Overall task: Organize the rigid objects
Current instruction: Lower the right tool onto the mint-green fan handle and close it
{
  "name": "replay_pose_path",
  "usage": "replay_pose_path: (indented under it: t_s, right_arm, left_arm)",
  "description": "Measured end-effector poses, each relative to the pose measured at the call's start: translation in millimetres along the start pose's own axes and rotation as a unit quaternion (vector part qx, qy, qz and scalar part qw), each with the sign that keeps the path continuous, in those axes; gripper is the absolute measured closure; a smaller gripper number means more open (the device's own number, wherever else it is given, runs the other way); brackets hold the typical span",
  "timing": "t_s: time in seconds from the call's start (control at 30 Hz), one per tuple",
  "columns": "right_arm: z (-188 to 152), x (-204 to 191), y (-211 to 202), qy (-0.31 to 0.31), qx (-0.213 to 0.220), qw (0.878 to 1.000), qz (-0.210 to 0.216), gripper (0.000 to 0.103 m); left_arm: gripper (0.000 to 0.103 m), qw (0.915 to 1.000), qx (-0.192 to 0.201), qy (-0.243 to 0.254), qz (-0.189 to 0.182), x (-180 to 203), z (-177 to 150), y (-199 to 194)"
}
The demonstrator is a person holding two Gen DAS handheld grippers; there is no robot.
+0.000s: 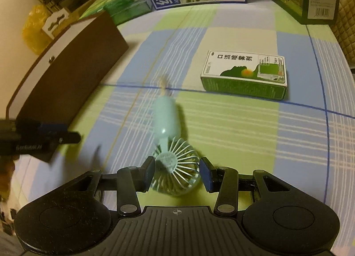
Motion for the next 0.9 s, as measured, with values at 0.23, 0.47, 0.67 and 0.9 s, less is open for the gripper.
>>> replay_pose_path:
  t_s: [0.23,0.47,0.67,0.9]
  right_arm:
    - [22.8,-14.3,19.7,-0.037,0.001,0.999,-0.024,0.061]
    - [16.6,-33.2,55.3,-0.107,-0.041,0.992,-0.048,0.061]
    - [7.3,-38.6,69.4,-0.146,-0.057,0.985,-0.068,0.064]
    - [3.0,-37.6,64.8,-0.145,-0.036,0.986,-0.067,0.068]
  left_arm:
    - [0.06,0.9999,0.0,0.01,-0.005,3.0,4.6,6.1]
    - [0.06,0.9999,0.001,0.01,-0.003,0.3,14.2,14.5]
    - [0.06,0.9999,0.0,0.012,-0.007,3.0,16.6,18.1]
    - [0.06,0.9997,-0.005,0.021,-0.012,10.1,15.0,21.6]
Point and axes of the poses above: each gripper's, at about its wrist camera, not at the fingertips, and y roughly the way its jaws point, x to its right, z to its top, the point moved 6 cm from there along y, roughly the way its jaws point, and after that the axes turned 12 degrees about x, right-handed, at the moved point
